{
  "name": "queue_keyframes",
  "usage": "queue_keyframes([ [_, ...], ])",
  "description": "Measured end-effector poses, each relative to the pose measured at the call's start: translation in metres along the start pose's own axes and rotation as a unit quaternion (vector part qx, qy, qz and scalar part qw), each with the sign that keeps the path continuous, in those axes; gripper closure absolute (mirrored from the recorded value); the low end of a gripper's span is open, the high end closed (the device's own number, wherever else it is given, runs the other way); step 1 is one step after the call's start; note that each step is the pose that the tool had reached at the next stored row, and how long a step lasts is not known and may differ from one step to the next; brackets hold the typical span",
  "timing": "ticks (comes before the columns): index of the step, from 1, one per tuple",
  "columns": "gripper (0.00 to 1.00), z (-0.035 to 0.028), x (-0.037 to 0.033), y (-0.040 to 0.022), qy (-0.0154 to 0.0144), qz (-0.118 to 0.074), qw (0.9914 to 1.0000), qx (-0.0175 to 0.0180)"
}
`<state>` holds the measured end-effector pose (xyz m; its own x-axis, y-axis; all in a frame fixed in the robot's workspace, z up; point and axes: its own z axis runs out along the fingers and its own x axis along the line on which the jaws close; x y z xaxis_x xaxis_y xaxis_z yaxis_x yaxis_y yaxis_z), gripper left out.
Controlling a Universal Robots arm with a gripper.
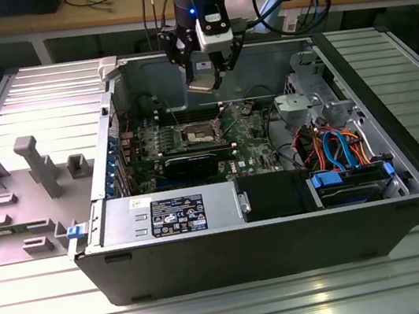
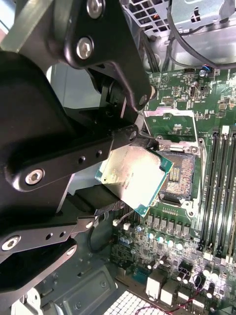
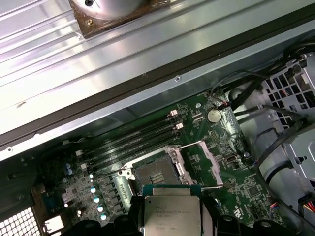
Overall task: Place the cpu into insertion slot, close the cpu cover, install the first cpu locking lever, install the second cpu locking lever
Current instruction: 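Place the cpu into insertion slot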
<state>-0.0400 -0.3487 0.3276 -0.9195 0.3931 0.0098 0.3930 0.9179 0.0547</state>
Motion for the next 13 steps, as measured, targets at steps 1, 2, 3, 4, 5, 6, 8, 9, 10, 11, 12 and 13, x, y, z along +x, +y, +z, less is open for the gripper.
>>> queue_keyframes([
  [1, 0.45, 0.0000, 0.0000, 0.0000, -0.0002, 0.002, 1.00000, 0.0002],
  [2, 0.45, 0.0000, 0.0000, 0.0000, -0.0004, 0.003, 0.99999, 0.0004],
  [3, 0.45, 0.0001, 0.0000, 0.0000, -0.0006, 0.005, 0.99999, 0.0006],
  [4, 0.45, 0.0001, 0.0000, 0.0000, -0.0008, 0.006, 0.99998, 0.0008],
  [5, 0.45, 0.0001, 0.0000, 0.0000, -0.0010, 0.008, 0.99997, 0.0011],
  [6, 0.45, 0.0001, 0.0000, 0.0000, -0.0011, 0.009, 0.99996, 0.0013],
  [8, 0.45, 0.0001, 0.0000, 0.0000, -0.0015, 0.012, 0.99993, 0.0017],
  [9, 0.45, 0.0001, 0.0000, 0.0000, -0.0016, 0.013, 0.99991, 0.0019],
  [10, 0.45, 0.0001, 0.0000, 0.0000, -0.0018, 0.014, 0.99989, 0.0021],
  [11, 0.45, 0.0001, 0.0000, 0.0000, -0.0020, 0.017, 0.99986, 0.0024],
  [12, 0.45, 0.0002, 0.0000, 0.0000, -0.0022, 0.018, 0.99984, 0.0026],
  [13, 0.45, 0.0002, 0.0000, 0.0000, -0.0023, 0.019, 0.99981, 0.0028],
])
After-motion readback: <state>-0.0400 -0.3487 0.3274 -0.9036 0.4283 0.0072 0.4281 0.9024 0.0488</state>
